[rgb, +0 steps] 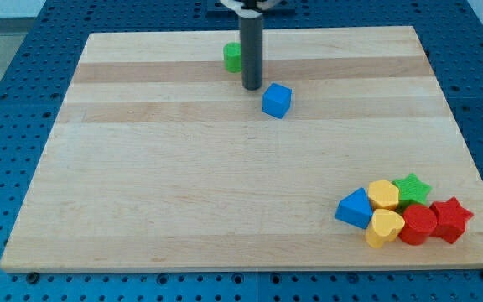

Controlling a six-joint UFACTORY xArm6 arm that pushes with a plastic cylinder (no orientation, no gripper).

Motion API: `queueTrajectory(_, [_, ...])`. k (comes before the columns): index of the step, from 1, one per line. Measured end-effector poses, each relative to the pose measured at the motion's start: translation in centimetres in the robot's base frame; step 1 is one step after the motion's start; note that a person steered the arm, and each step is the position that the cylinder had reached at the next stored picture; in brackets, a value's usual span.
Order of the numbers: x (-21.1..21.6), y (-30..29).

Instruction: Push the blue cube into the yellow hexagon

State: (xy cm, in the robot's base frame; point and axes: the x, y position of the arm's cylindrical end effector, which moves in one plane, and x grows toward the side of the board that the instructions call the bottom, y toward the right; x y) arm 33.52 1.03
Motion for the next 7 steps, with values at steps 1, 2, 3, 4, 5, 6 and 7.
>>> queueTrajectory(1, [1.4,1.5])
queueTrajectory(2, [5.2,3.2])
queueTrajectory(3, [10.2,5.0])
queueTrajectory(4, [14.9,6.7])
queueTrajectory(5, [15.8,7.2])
queueTrajectory(6, [15.8,7.2])
queueTrajectory(7, [13.3,6.9])
